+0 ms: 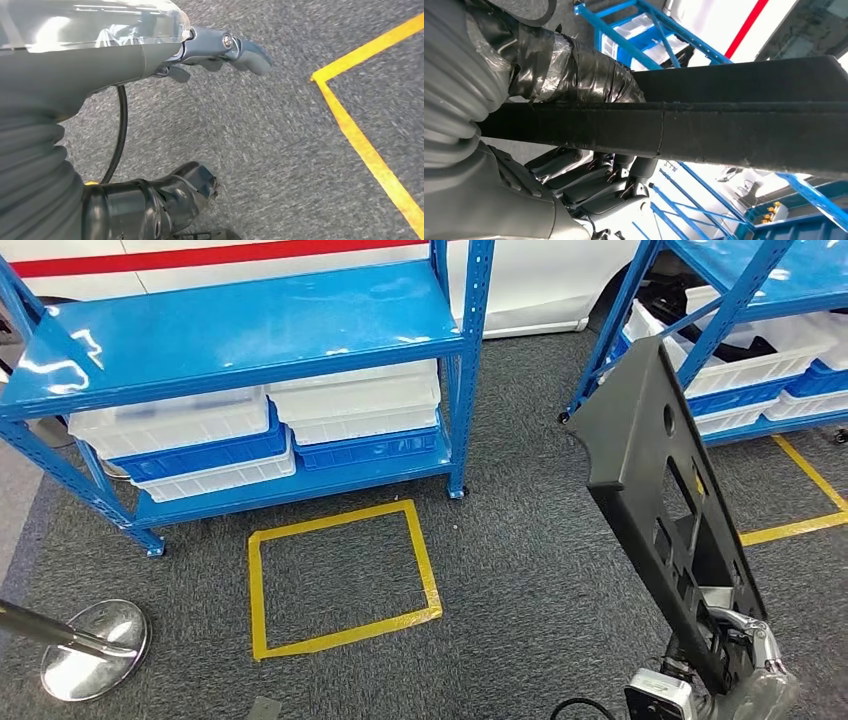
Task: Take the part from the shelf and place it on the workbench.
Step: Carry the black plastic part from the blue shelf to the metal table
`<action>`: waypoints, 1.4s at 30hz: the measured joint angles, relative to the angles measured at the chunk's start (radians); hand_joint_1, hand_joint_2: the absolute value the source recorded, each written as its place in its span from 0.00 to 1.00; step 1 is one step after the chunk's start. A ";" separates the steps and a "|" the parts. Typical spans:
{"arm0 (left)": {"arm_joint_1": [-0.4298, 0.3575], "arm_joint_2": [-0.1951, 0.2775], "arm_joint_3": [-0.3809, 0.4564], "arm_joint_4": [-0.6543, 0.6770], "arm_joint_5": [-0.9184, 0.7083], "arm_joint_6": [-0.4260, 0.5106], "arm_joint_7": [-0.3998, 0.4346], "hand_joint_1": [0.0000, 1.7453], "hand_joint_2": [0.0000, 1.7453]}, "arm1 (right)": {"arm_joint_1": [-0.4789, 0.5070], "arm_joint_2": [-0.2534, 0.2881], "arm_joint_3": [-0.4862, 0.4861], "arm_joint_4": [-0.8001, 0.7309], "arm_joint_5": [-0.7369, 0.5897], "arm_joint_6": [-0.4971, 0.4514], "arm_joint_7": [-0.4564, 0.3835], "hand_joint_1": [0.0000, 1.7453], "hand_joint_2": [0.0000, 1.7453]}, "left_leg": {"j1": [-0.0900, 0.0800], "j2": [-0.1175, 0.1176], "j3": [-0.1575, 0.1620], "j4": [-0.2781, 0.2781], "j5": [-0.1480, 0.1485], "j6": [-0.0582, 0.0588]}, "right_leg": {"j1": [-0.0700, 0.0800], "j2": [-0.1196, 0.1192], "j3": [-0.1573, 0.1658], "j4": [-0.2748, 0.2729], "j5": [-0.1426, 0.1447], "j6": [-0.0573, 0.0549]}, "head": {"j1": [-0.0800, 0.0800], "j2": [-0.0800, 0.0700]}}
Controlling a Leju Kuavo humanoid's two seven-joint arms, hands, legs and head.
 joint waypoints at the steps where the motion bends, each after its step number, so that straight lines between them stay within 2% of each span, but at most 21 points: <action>1: 0.000 -0.001 0.000 0.000 0.000 0.000 0.000 0.00 1.00 | 0.000 0.000 0.000 0.000 0.000 0.000 0.000 1.00 1.00 | 0.003 0.006 0.003 -0.009 0.006 0.005 | 0.001 -0.007 -0.003 0.007 -0.008 0.005 | 0.001 0.000; 3: 0.000 -0.003 0.000 0.000 -0.001 0.000 0.000 0.00 1.00 | -0.001 0.000 0.000 0.000 0.001 0.000 0.000 1.00 1.00 | 0.006 0.022 0.006 -0.021 0.015 0.013 | 0.002 -0.035 -0.034 0.078 -0.056 0.011 | 0.001 0.000; 5: 0.002 -0.004 0.000 0.000 -0.001 0.000 0.001 0.00 1.00 | 0.000 0.000 0.000 0.000 0.001 0.000 0.000 1.00 1.00 | 0.004 0.039 0.004 -0.019 0.015 0.017 | 0.002 -0.055 -0.094 0.207 -0.118 0.017 | 0.001 0.000; 7: 0.003 -0.004 0.001 0.000 -0.001 0.000 0.002 0.00 1.00 | 0.002 0.000 0.000 0.000 0.001 0.000 0.000 1.00 1.00 | 0.002 0.054 0.002 -0.015 0.012 0.017 | 0.001 -0.060 -0.116 0.262 -0.124 0.022 | 0.001 0.000; 8: 0.002 -0.004 0.001 0.000 -0.001 0.000 0.003 0.00 1.00 | 0.002 0.000 0.000 0.000 0.001 0.000 0.001 1.00 1.00 | 0.002 0.061 0.002 -0.013 0.010 0.016 | 0.001 -0.063 -0.098 0.231 -0.100 0.022 | 0.001 0.000; 10: 0.002 -0.005 0.001 0.000 -0.001 0.000 0.003 0.00 1.00 | 0.001 0.000 0.000 0.000 0.001 0.000 0.001 1.00 1.00 | 0.000 0.071 0.004 -0.007 0.004 0.011 | 0.003 -0.084 -0.024 0.100 -0.043 0.017 | 0.002 0.000; 12: 0.002 -0.006 0.001 0.000 0.000 0.000 0.003 0.00 1.00 | 0.001 0.000 0.000 0.000 0.001 0.000 0.000 1.00 1.00 | -0.004 0.078 0.004 0.001 -0.003 0.002 | 0.009 -0.102 0.021 0.012 -0.020 0.006 | 0.001 0.000; 15: 0.001 -0.006 0.001 0.000 0.001 0.001 0.003 0.00 1.00 | 0.003 0.000 -0.002 0.000 0.000 0.000 0.000 1.00 1.00 | -0.006 0.089 0.004 0.003 -0.008 -0.011 | 0.011 -0.091 0.021 -0.002 -0.019 -0.012 | 0.001 0.000; 17: 0.000 -0.006 0.001 0.000 0.002 0.001 0.002 0.00 1.00 | 0.003 0.000 -0.003 0.000 0.000 0.000 0.000 1.00 1.00 | -0.004 0.076 -0.006 0.032 -0.035 -0.020 | 0.006 -0.083 0.021 -0.008 -0.015 -0.024 | 0.000 0.000; 20: 0.002 -0.006 0.001 0.000 0.003 0.001 0.000 0.00 1.00 | 0.003 0.000 -0.004 0.000 -0.001 0.000 0.000 1.00 1.00 | 0.000 0.047 -0.080 0.203 -0.128 -0.030 | 0.004 -0.070 0.021 -0.010 -0.013 -0.034 | 0.000 0.000; 22: 0.004 -0.006 0.001 0.000 0.002 0.001 0.000 0.00 1.00 | 0.003 0.000 -0.005 0.000 -0.002 0.000 0.000 1.00 1.00 | 0.001 0.043 -0.120 0.288 -0.146 -0.032 | 0.005 -0.057 0.022 -0.009 -0.013 -0.034 | 0.000 0.000; 23: 0.004 -0.006 0.001 0.000 0.002 0.001 0.000 0.00 1.00 | 0.003 0.000 -0.005 0.000 -0.003 0.000 0.000 1.00 1.00 | 0.002 0.042 -0.115 0.273 -0.123 -0.031 | 0.005 -0.050 0.023 -0.008 -0.013 -0.034 | 0.000 0.000; 25: 0.004 -0.006 0.001 0.000 0.002 0.001 0.000 0.00 1.00 | 0.003 0.000 -0.006 0.000 -0.003 0.000 0.000 1.00 1.00 | 0.002 0.030 -0.064 0.151 -0.046 -0.024 | 0.004 -0.034 0.027 -0.008 -0.014 -0.033 | 0.000 0.000; 27: 0.004 -0.005 0.002 0.000 0.002 0.001 0.000 0.00 1.00 | 0.002 0.000 -0.006 0.000 -0.004 0.000 -0.001 1.00 1.00 | 0.001 0.008 -0.016 0.039 -0.003 -0.016 | 0.006 -0.021 0.024 -0.005 -0.014 -0.027 | 0.001 0.000; 30: 0.002 -0.005 0.002 0.000 0.002 0.002 0.000 0.00 1.00 | 0.003 0.000 -0.006 0.000 -0.005 -0.001 -0.002 1.00 1.00 | 0.000 0.004 -0.005 0.005 -0.002 -0.008 | 0.006 -0.006 0.015 -0.006 -0.007 -0.009 | 0.001 0.000; 32: 0.001 -0.006 0.002 0.000 0.002 0.002 0.000 0.00 1.00 | 0.004 0.000 -0.007 -0.001 -0.006 -0.001 -0.003 1.00 1.00 | 0.003 0.017 -0.003 -0.006 0.007 0.005 | 0.006 -0.016 0.006 0.011 -0.021 0.001 | 0.002 0.000; 35: 0.001 -0.007 0.003 0.000 0.002 0.003 0.000 0.00 1.00 | 0.002 0.000 -0.007 -0.002 -0.010 -0.001 -0.004 1.00 1.00 | 0.003 0.038 -0.003 -0.012 0.012 0.020 | 0.003 -0.053 -0.063 0.161 -0.107 0.012 | 0.004 0.000; 37: 0.002 -0.007 0.003 0.000 0.002 0.004 0.000 0.00 1.00 | 0.003 0.000 -0.008 -0.002 -0.016 -0.001 -0.004 1.00 1.00 | 0.000 0.053 -0.004 -0.009 0.010 0.021 | 0.002 -0.059 -0.106 0.256 -0.135 0.017 | 0.004 0.000; 38: 0.002 -0.007 0.003 0.000 0.002 0.004 0.000 0.00 1.00 | 0.003 0.000 -0.008 -0.002 -0.018 -0.001 -0.004 1.00 1.00 | -0.001 0.060 -0.003 -0.008 0.009 0.021 | 0.002 -0.061 -0.104 0.253 -0.122 0.017 | 0.004 0.000; 39: 0.002 -0.007 0.003 0.000 0.002 0.004 0.000 0.00 1.00 | 0.003 0.000 -0.009 -0.002 -0.020 -0.001 -0.004 1.00 1.00 | -0.001 0.067 -0.002 -0.007 0.006 0.020 | 0.002 -0.065 -0.080 0.210 -0.093 0.016 | 0.004 0.000; 42: 0.001 -0.007 0.004 0.000 0.001 0.004 0.000 0.00 1.00 | 0.001 0.000 -0.009 -0.003 -0.023 -0.001 -0.005 1.00 1.00 | -0.007 0.084 0.003 0.000 -0.003 0.010 | 0.011 -0.105 0.014 0.028 -0.023 0.003 | 0.004 0.000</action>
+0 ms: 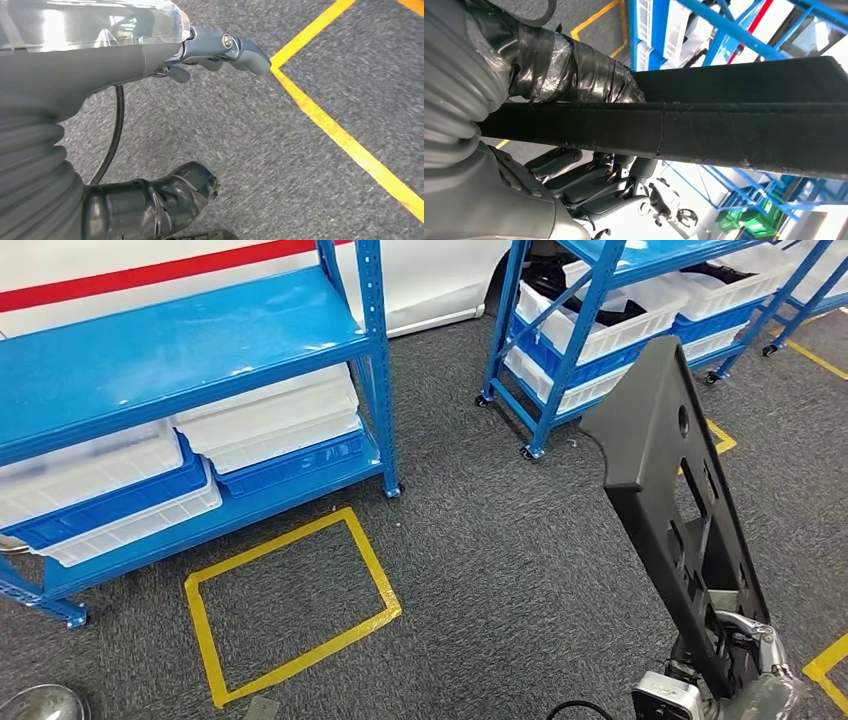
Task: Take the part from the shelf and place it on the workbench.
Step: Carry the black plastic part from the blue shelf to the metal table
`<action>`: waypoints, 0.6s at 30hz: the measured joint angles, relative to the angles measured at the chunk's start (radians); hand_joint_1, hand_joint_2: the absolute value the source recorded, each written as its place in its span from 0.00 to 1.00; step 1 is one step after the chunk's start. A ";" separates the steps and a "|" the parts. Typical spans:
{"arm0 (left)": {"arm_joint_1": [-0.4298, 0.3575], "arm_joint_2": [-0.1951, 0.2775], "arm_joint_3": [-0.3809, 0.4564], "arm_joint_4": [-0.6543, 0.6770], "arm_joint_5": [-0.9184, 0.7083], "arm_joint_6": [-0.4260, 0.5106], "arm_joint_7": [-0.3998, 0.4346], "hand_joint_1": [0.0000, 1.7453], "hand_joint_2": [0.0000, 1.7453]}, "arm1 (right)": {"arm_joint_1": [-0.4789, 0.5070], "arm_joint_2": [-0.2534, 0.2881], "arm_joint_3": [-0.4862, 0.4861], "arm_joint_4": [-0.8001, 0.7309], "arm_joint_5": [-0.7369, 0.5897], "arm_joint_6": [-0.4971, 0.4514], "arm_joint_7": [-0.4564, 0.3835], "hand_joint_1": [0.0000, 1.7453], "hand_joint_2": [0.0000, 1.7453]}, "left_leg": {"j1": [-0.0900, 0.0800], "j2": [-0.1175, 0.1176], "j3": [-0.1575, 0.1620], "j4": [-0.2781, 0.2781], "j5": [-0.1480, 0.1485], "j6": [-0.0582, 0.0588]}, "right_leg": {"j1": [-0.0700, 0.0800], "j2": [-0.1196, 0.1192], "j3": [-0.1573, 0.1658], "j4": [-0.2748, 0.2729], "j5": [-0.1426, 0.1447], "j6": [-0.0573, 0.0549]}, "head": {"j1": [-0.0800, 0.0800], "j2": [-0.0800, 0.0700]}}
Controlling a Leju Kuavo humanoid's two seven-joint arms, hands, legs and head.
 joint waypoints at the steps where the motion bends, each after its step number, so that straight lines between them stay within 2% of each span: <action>1: 0.000 0.000 0.000 0.000 0.000 0.000 0.000 0.00 1.00 | 0.000 0.000 0.000 0.000 0.000 0.000 -0.001 1.00 1.00 | -0.002 0.006 0.000 0.002 -0.002 -0.004 | 0.004 -0.007 0.010 -0.024 0.003 -0.005 | 0.000 0.000; 3: -0.001 0.000 0.000 0.000 0.000 0.000 0.000 0.00 1.00 | 0.001 0.000 -0.001 0.000 -0.001 0.000 -0.001 1.00 1.00 | -0.005 0.019 0.002 0.003 -0.004 -0.013 | 0.006 0.004 0.007 -0.030 0.003 -0.016 | -0.001 0.000; 4: -0.002 0.000 0.000 0.000 0.000 0.000 0.000 0.00 1.00 | 0.001 0.000 -0.002 0.000 -0.001 0.000 -0.001 1.00 1.00 | -0.004 0.019 0.002 0.005 -0.009 -0.018 | 0.004 0.011 0.007 -0.033 0.005 -0.021 | -0.001 0.000; 5: -0.003 0.000 0.000 0.000 0.000 0.000 0.000 0.00 1.00 | 0.001 0.000 -0.003 0.000 -0.001 0.000 -0.001 1.00 1.00 | -0.003 0.010 -0.001 0.016 -0.020 -0.023 | 0.001 0.018 0.007 -0.036 0.008 -0.027 | -0.001 0.000; 7: -0.003 0.000 0.000 0.000 -0.001 0.000 0.000 0.00 1.00 | 0.000 0.000 -0.003 0.000 -0.002 0.000 -0.001 1.00 1.00 | 0.001 -0.023 -0.035 0.095 -0.074 -0.033 | -0.004 0.031 0.008 -0.041 0.012 -0.037 | -0.001 0.000; 9: -0.001 0.000 0.000 0.000 -0.002 0.000 0.000 0.00 1.00 | 0.000 0.000 -0.004 0.000 -0.002 0.000 -0.001 1.00 1.00 | 0.003 -0.041 -0.094 0.228 -0.136 -0.039 | -0.004 0.049 0.005 -0.041 0.014 -0.041 | -0.001 0.000; 10: 0.000 0.000 0.000 0.000 -0.002 0.000 0.000 0.00 1.00 | 0.001 0.000 -0.004 0.000 -0.003 0.000 -0.002 1.00 1.00 | 0.004 -0.042 -0.115 0.274 -0.147 -0.040 | -0.004 0.059 0.005 -0.041 0.014 -0.042 | -0.001 0.000; 11: 0.001 0.000 0.000 0.000 -0.001 0.000 -0.001 0.00 1.00 | 0.001 0.000 -0.004 0.000 -0.004 0.000 -0.002 1.00 1.00 | 0.004 -0.043 -0.119 0.282 -0.137 -0.040 | -0.004 0.071 0.005 -0.040 0.014 -0.042 | -0.001 0.000; 12: 0.001 0.000 0.000 0.000 -0.001 0.000 -0.001 0.00 1.00 | 0.001 0.000 -0.004 0.000 -0.004 0.000 -0.002 1.00 1.00 | 0.004 -0.046 -0.104 0.251 -0.108 -0.039 | -0.004 0.083 0.006 -0.039 0.014 -0.042 | -0.001 0.000; 13: 0.001 0.000 0.000 0.000 -0.001 0.000 -0.001 0.00 1.00 | 0.002 0.000 -0.004 0.000 -0.005 0.000 -0.002 1.00 1.00 | 0.005 -0.056 -0.075 0.189 -0.068 -0.036 | -0.004 0.095 0.008 -0.037 0.014 -0.042 | -0.001 0.000; 15: 0.003 0.001 0.001 0.000 -0.001 0.000 -0.001 0.00 1.00 | 0.001 0.000 -0.004 0.000 -0.007 0.000 -0.002 1.00 1.00 | 0.007 -0.102 -0.019 0.063 -0.015 -0.029 | -0.003 0.119 0.007 -0.033 0.014 -0.037 | -0.001 0.000; 16: 0.003 0.002 0.001 0.000 -0.001 0.000 -0.001 0.00 1.00 | 0.001 0.000 -0.004 0.000 -0.008 0.000 -0.003 1.00 1.00 | 0.008 -0.120 -0.004 0.026 -0.006 -0.026 | -0.004 0.130 0.002 -0.032 0.016 -0.032 | -0.001 0.000; 17: 0.002 0.002 0.001 0.000 0.000 0.000 -0.001 0.00 1.00 | 0.002 0.000 -0.005 -0.001 -0.010 0.000 -0.003 1.00 1.00 | 0.007 -0.128 0.001 0.012 -0.009 -0.023 | -0.005 0.140 -0.003 -0.031 0.019 -0.025 | -0.001 0.000; 18: 0.001 0.002 0.002 0.000 0.000 0.001 -0.001 0.00 1.00 | 0.003 0.000 -0.005 -0.001 -0.012 0.000 -0.004 1.00 1.00 | 0.007 -0.121 0.003 0.006 -0.009 -0.020 | -0.006 0.151 -0.008 -0.032 0.023 -0.019 | -0.001 0.000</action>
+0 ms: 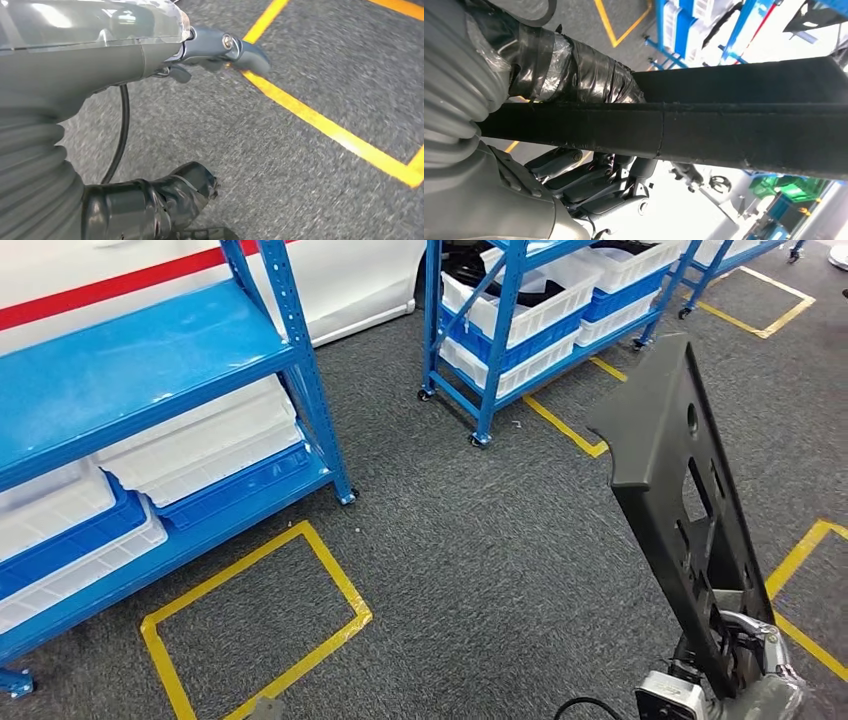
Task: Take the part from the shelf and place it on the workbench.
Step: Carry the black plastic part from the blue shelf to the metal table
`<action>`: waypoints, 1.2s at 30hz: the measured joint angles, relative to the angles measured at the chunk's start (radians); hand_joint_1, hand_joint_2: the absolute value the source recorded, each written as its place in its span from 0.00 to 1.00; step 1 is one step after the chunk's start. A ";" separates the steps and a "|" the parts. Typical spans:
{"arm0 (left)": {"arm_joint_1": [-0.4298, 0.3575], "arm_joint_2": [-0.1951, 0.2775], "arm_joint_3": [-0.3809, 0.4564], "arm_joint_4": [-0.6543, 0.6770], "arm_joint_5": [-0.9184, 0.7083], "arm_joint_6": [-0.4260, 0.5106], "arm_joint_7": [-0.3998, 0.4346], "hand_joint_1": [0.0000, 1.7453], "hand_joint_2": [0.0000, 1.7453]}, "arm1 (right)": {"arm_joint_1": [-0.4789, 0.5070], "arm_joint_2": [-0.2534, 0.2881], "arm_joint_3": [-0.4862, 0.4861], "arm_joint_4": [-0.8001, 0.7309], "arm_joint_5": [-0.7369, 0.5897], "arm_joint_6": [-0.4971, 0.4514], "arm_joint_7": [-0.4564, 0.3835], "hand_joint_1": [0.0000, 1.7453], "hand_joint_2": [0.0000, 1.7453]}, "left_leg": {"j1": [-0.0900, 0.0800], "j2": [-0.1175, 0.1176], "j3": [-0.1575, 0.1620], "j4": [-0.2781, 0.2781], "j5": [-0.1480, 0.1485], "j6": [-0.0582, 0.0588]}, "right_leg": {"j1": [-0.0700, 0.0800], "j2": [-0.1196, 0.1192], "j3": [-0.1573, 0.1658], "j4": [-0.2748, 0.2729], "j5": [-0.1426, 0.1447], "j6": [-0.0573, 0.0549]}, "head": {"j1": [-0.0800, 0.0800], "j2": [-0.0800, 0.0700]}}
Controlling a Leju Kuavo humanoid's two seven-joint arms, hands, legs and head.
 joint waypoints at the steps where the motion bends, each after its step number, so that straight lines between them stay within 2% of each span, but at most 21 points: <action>1: -0.001 -0.001 0.000 0.000 0.000 0.000 0.000 0.00 1.00 | 0.003 0.000 -0.002 -0.001 -0.002 0.000 -0.002 1.00 1.00 | 0.002 0.011 0.001 -0.004 0.003 0.005 | -0.001 0.003 -0.003 0.000 0.001 0.006 | 0.000 0.000; 3: -0.001 -0.002 0.000 0.000 0.000 0.000 0.001 0.00 1.00 | 0.006 0.000 -0.006 -0.002 -0.006 0.000 -0.006 1.00 1.00 | 0.006 0.037 0.004 -0.014 0.010 0.019 | 0.003 -0.035 -0.018 0.031 -0.020 0.016 | 0.001 0.000; 5: 0.001 -0.003 0.001 0.000 0.000 0.001 0.001 0.00 1.00 | 0.005 0.000 -0.008 -0.002 -0.010 -0.001 -0.009 1.00 1.00 | 0.004 0.065 0.006 -0.019 0.012 0.029 | 0.003 -0.090 -0.066 0.135 -0.081 0.025 | 0.002 0.000; 7: 0.002 -0.002 0.001 0.000 0.000 0.001 0.001 0.00 1.00 | 0.006 0.000 -0.010 -0.002 -0.015 -0.001 -0.010 1.00 1.00 | 0.001 0.094 0.005 -0.018 0.009 0.032 | -0.001 -0.105 -0.121 0.252 -0.128 0.032 | 0.003 0.000; 8: 0.002 -0.002 0.001 0.000 0.000 0.002 0.001 0.00 1.00 | 0.008 0.000 -0.010 -0.002 -0.018 -0.001 -0.010 1.00 1.00 | 0.000 0.108 0.005 -0.017 0.008 0.032 | -0.003 -0.107 -0.129 0.272 -0.126 0.034 | 0.003 0.000; 10: 0.001 -0.003 0.001 0.000 0.000 0.002 0.001 0.00 1.00 | 0.009 0.000 -0.011 -0.002 -0.022 -0.001 -0.010 1.00 1.00 | 0.000 0.133 0.010 -0.016 0.003 0.029 | -0.004 -0.120 -0.085 0.196 -0.073 0.034 | 0.003 0.000; 12: 0.001 -0.003 0.001 0.000 0.000 0.002 0.001 0.00 1.00 | 0.008 0.000 -0.011 -0.002 -0.025 -0.001 -0.010 1.00 1.00 | -0.004 0.153 0.016 -0.013 -0.005 0.021 | 0.004 -0.168 -0.013 0.061 -0.025 0.025 | 0.003 0.000; 14: 0.000 -0.002 0.001 0.000 0.000 0.003 0.001 0.00 1.00 | 0.008 0.001 -0.011 -0.002 -0.026 -0.001 -0.011 1.00 1.00 | -0.010 0.171 0.020 -0.010 -0.011 0.013 | 0.014 -0.198 0.014 0.002 -0.018 0.012 | 0.002 0.000; 16: -0.001 -0.002 0.001 0.000 0.000 0.003 0.001 0.00 1.00 | 0.010 0.002 -0.012 -0.002 -0.027 -0.001 -0.013 1.00 1.00 | -0.012 0.188 0.023 -0.011 -0.015 0.005 | 0.016 -0.179 0.010 -0.001 -0.016 0.000 | 0.001 0.000; 18: -0.003 -0.002 0.001 0.000 0.000 0.003 0.001 0.00 1.00 | 0.012 0.004 -0.012 -0.002 -0.028 -0.001 -0.013 1.00 1.00 | -0.009 0.155 0.016 0.012 -0.039 -0.005 | 0.010 -0.156 0.009 -0.008 -0.010 -0.013 | 0.001 0.000; 20: -0.001 -0.002 0.001 0.000 0.000 0.003 0.002 0.00 1.00 | 0.011 0.007 -0.012 -0.003 -0.028 -0.001 -0.014 1.00 1.00 | -0.004 0.098 -0.026 0.111 -0.100 -0.011 | 0.006 -0.134 0.008 -0.011 -0.006 -0.023 | 0.001 0.000; 22: 0.003 -0.002 0.001 0.000 -0.001 0.003 0.003 0.00 1.00 | 0.011 0.011 -0.012 -0.003 -0.030 -0.001 -0.016 1.00 1.00 | -0.003 0.079 -0.088 0.243 -0.153 -0.013 | 0.006 -0.108 0.006 -0.010 -0.006 -0.026 | 0.001 0.000; 23: 0.004 -0.002 0.001 0.000 -0.001 0.003 0.004 0.00 1.00 | 0.012 0.011 -0.012 -0.002 -0.031 -0.001 -0.017 1.00 1.00 | -0.003 0.077 -0.106 0.276 -0.154 -0.014 | 0.007 -0.093 0.007 -0.009 -0.005 -0.027 | 0.001 0.000; 24: 0.005 -0.002 0.001 0.000 -0.001 0.003 0.004 0.00 1.00 | 0.012 0.011 -0.012 -0.002 -0.032 -0.001 -0.017 1.00 1.00 | -0.003 0.077 -0.107 0.271 -0.135 -0.013 | 0.006 -0.078 0.008 -0.008 -0.005 -0.027 | 0.001 0.000; 25: 0.005 -0.002 0.001 0.000 -0.001 0.003 0.004 0.00 1.00 | 0.012 0.012 -0.013 -0.002 -0.033 -0.001 -0.018 1.00 1.00 | -0.001 0.071 -0.090 0.227 -0.098 -0.011 | 0.006 -0.063 0.009 -0.006 -0.006 -0.026 | 0.001 0.000; 27: 0.006 -0.002 0.001 0.000 -0.001 0.003 0.004 0.00 1.00 | 0.012 0.013 -0.013 -0.002 -0.036 -0.001 -0.020 1.00 1.00 | 0.003 0.031 -0.039 0.095 -0.025 -0.008 | 0.007 -0.036 0.010 -0.001 -0.007 -0.022 | 0.001 0.000; 29: 0.005 -0.001 0.002 0.000 -0.001 0.004 0.004 0.00 1.00 | 0.011 0.014 -0.013 -0.002 -0.037 -0.001 -0.023 1.00 1.00 | 0.005 -0.006 -0.009 0.018 -0.003 -0.004 | 0.006 -0.013 0.001 0.005 -0.006 -0.012 | 0.001 0.000; 31: 0.002 -0.001 0.002 0.000 -0.001 0.004 0.003 0.00 1.00 | 0.013 0.015 -0.014 -0.002 -0.038 -0.001 -0.024 1.00 1.00 | 0.004 0.000 -0.004 0.006 -0.006 0.003 | 0.002 0.008 -0.009 0.004 0.002 0.002 | 0.001 0.000; 33: 0.001 -0.002 0.002 0.000 -0.001 0.004 0.003 0.00 1.00 | 0.015 0.015 -0.016 -0.002 -0.038 -0.001 -0.025 1.00 1.00 | 0.006 0.024 -0.003 -0.003 0.002 0.016 | 0.003 -0.022 -0.019 0.018 -0.008 0.012 | 0.001 0.000; 35: 0.002 -0.001 0.003 0.000 -0.001 0.004 0.003 0.00 1.00 | 0.013 0.015 -0.018 -0.002 -0.038 -0.001 -0.025 1.00 1.00 | 0.004 0.052 -0.002 -0.009 0.007 0.027 | 0.005 -0.081 -0.055 0.100 -0.059 0.019 | 0.002 0.000; 36: 0.003 -0.001 0.003 0.000 -0.001 0.005 0.003 0.00 1.00 | 0.012 0.015 -0.018 -0.002 -0.039 -0.001 -0.025 1.00 1.00 | 0.001 0.066 -0.003 -0.009 0.006 0.030 | 0.003 -0.098 -0.084 0.163 -0.092 0.022 | 0.002 0.000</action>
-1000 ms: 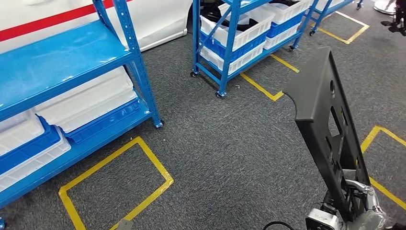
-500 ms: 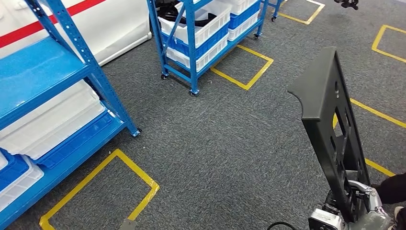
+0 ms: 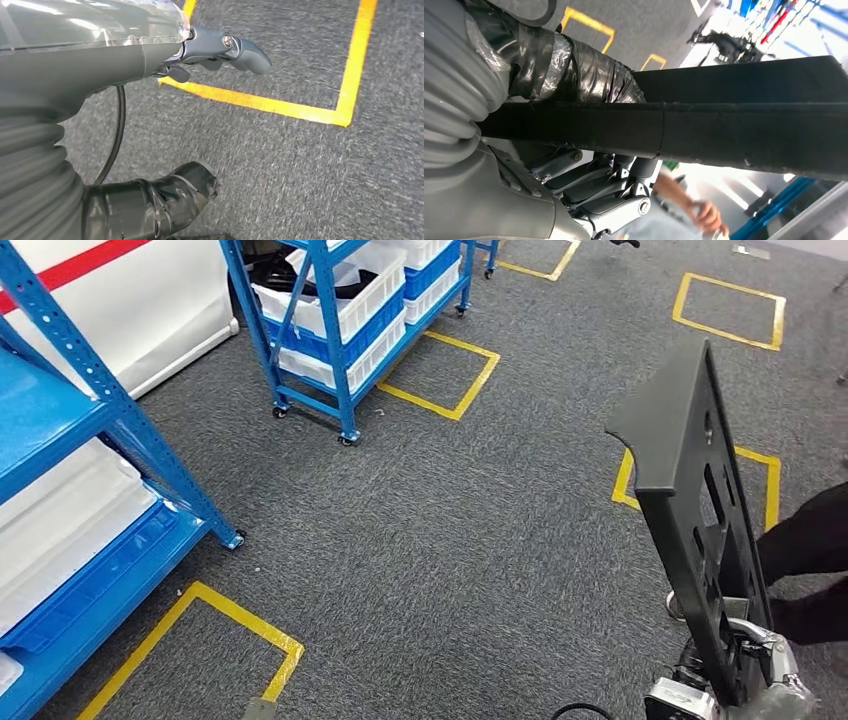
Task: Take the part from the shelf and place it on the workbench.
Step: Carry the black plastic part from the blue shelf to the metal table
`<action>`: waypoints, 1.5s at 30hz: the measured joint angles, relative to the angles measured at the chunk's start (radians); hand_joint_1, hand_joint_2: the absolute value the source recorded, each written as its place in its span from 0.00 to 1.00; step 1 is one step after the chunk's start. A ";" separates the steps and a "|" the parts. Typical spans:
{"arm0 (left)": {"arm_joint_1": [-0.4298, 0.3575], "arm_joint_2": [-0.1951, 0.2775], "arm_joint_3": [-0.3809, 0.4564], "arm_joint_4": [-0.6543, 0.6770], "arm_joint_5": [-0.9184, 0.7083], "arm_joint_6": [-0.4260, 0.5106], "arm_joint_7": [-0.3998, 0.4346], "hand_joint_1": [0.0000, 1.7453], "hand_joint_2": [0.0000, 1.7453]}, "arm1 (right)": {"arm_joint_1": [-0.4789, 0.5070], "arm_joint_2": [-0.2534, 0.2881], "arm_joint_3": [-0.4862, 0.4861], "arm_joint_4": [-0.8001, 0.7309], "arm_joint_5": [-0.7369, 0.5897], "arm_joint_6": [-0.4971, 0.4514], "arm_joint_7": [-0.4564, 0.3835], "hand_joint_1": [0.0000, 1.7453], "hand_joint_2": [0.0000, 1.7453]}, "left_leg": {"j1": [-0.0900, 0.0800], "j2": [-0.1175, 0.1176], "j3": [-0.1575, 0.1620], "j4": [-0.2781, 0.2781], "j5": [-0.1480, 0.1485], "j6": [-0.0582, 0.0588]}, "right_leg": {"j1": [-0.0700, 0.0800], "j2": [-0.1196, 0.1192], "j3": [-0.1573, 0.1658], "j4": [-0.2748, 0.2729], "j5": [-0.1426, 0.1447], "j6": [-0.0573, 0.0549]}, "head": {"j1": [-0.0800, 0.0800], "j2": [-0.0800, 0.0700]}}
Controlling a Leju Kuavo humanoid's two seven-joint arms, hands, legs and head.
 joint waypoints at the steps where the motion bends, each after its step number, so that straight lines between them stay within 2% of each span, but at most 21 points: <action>1: 0.001 0.000 0.000 0.000 0.000 0.000 0.000 0.00 1.00 | 0.000 0.000 0.000 0.000 -0.001 0.000 0.000 1.00 1.00 | -0.002 0.014 -0.001 0.001 -0.001 0.001 | -0.002 -0.005 -0.028 0.061 -0.025 0.003 | 0.000 0.000; 3: 0.001 0.000 0.001 0.000 0.000 0.000 0.000 0.00 1.00 | 0.001 0.000 -0.002 0.000 -0.002 0.000 0.000 1.00 1.00 | -0.005 0.039 -0.001 0.002 -0.003 0.002 | -0.005 -0.008 -0.053 0.120 -0.037 0.006 | 0.000 0.000; 6: 0.001 0.000 0.001 0.000 -0.001 0.000 0.000 0.00 1.00 | 0.002 0.000 -0.002 0.000 -0.002 0.000 0.000 1.00 1.00 | -0.005 0.050 0.000 0.002 -0.004 0.001 | -0.006 -0.010 -0.049 0.115 -0.024 0.006 | 0.000 0.000; 8: -0.001 0.000 0.001 0.000 -0.001 0.000 0.000 0.00 1.00 | 0.002 0.000 -0.002 0.000 -0.002 0.000 0.000 1.00 1.00 | -0.006 0.064 0.004 0.003 -0.008 0.000 | -0.005 -0.024 0.004 0.020 0.023 0.002 | 0.000 0.000; 10: -0.002 0.000 0.001 0.000 -0.001 0.000 0.000 0.00 1.00 | 0.001 0.000 -0.003 0.000 -0.002 0.000 -0.001 1.00 1.00 | -0.011 0.090 0.010 0.004 -0.015 -0.008 | 0.008 -0.070 0.076 -0.116 0.069 -0.012 | 0.000 0.000; 13: -0.004 0.000 0.002 0.000 -0.001 0.000 0.001 0.00 1.00 | 0.001 0.000 -0.005 0.000 -0.002 0.000 -0.002 1.00 1.00 | -0.015 0.118 0.017 0.004 -0.024 -0.022 | 0.017 -0.078 0.096 -0.170 0.075 -0.030 | 0.000 0.000; 15: -0.005 0.000 0.002 0.000 -0.001 0.000 0.000 0.00 1.00 | 0.000 0.001 -0.007 0.000 -0.002 0.000 -0.002 1.00 1.00 | -0.012 0.083 0.005 0.040 -0.054 -0.031 | 0.010 -0.055 0.098 -0.180 0.083 -0.042 | -0.001 0.000; 17: -0.004 0.000 0.004 0.000 0.000 0.001 0.000 0.00 1.00 | -0.004 0.001 -0.007 0.000 -0.002 0.000 -0.002 1.00 1.00 | -0.008 0.030 -0.044 0.151 -0.115 -0.037 | 0.006 -0.032 0.099 -0.183 0.087 -0.051 | -0.001 0.000; 20: -0.001 0.000 0.006 0.000 0.001 0.001 0.000 0.00 1.00 | -0.005 0.002 -0.007 0.000 -0.002 0.000 -0.002 1.00 1.00 | -0.002 0.011 -0.110 0.281 -0.145 -0.043 | 0.005 0.010 0.098 -0.180 0.087 -0.052 | -0.001 0.000; 22: -0.001 0.001 0.006 0.000 0.001 0.001 0.000 0.00 1.00 | -0.005 0.002 -0.007 0.001 -0.002 0.000 -0.002 1.00 1.00 | 0.003 0.004 -0.081 0.204 -0.079 -0.046 | 0.003 0.039 0.099 -0.174 0.085 -0.050 | -0.001 0.000; 24: -0.001 0.001 0.008 0.000 0.001 0.002 -0.001 0.00 1.00 | -0.006 0.002 -0.007 0.001 -0.002 0.000 -0.002 1.00 1.00 | 0.011 -0.041 -0.033 0.084 -0.024 -0.045 | 0.002 0.064 0.094 -0.162 0.081 -0.042 | -0.001 0.000; 26: -0.002 0.002 0.010 0.000 0.001 0.002 -0.001 0.00 1.00 | -0.007 0.002 -0.007 0.001 -0.002 0.000 -0.002 1.00 1.00 | 0.013 -0.076 -0.015 0.034 -0.016 -0.039 | 0.000 0.086 0.081 -0.153 0.082 -0.027 | 0.000 0.000; 28: -0.005 0.001 0.011 0.000 0.001 0.002 -0.002 0.00 1.00 | -0.005 0.002 -0.007 0.001 -0.002 0.000 -0.002 1.00 1.00 | 0.009 -0.062 -0.015 0.029 -0.013 -0.025 | -0.004 0.104 0.071 -0.153 0.088 -0.013 | -0.001 0.000; 30: -0.006 0.001 0.012 0.000 0.001 0.002 -0.002 0.00 1.00 | -0.004 0.001 -0.007 0.001 -0.002 0.000 -0.002 1.00 1.00 | 0.010 -0.038 -0.014 0.020 -0.006 -0.011 | -0.003 0.074 0.057 -0.129 0.071 -0.004 | 0.000 0.000; 32: -0.005 0.002 0.012 0.000 0.001 0.002 -0.002 0.00 1.00 | -0.008 0.001 -0.008 0.001 -0.002 0.000 -0.002 1.00 1.00 | 0.008 -0.011 -0.014 0.015 -0.003 -0.002 | -0.002 0.018 0.015 -0.034 0.016 0.003 | 0.000 0.000; 35: -0.002 0.002 0.013 0.000 0.000 0.002 -0.001 0.00 1.00 | -0.008 0.001 -0.008 0.002 -0.002 0.000 -0.002 1.00 1.00 | 0.001 0.031 -0.014 0.016 -0.005 0.002 | -0.005 -0.008 -0.045 0.104 -0.037 0.009 | 0.000 0.000; 37: -0.002 0.002 0.013 0.000 -0.001 0.002 -0.001 0.00 1.00 | -0.006 0.001 -0.008 0.003 -0.002 0.000 -0.001 1.00 1.00 | -0.001 0.056 -0.011 0.016 -0.008 0.001 | -0.004 -0.019 -0.006 0.040 0.008 0.005 | 0.000 0.000; 39: -0.003 0.002 0.013 0.000 -0.002 0.002 -0.001 0.00 1.00 | -0.007 0.001 -0.008 0.003 -0.002 0.000 -0.001 1.00 1.00 | -0.004 0.077 -0.005 0.016 -0.013 -0.002 | 0.007 -0.064 0.068 -0.098 0.056 -0.007 | 0.000 0.000; 41: -0.004 0.001 0.013 0.000 -0.002 0.002 -0.001 0.00 1.00 | -0.009 0.001 -0.008 0.003 -0.002 0.000 0.000 1.00 1.00 | -0.008 0.096 -0.001 0.014 -0.016 -0.008 | 0.020 -0.093 0.101 -0.165 0.066 -0.018 | 0.000 0.000; 43: -0.005 0.000 0.013 0.000 -0.002 0.002 -0.001 0.00 1.00 | -0.006 0.001 -0.008 0.002 -0.002 0.000 0.001 1.00 1.00 | -0.009 0.114 0.005 0.010 -0.019 -0.016 | 0.023 -0.074 0.101 -0.171 0.069 -0.028 | 0.000 0.000; 45: -0.008 -0.001 0.014 0.000 -0.002 0.003 -0.001 0.00 1.00 | -0.004 0.001 -0.009 0.002 -0.002 0.000 0.002 1.00 1.00 | -0.007 0.090 0.005 0.026 -0.036 -0.026 | 0.016 -0.053 0.107 -0.185 0.076 -0.038 | -0.001 0.000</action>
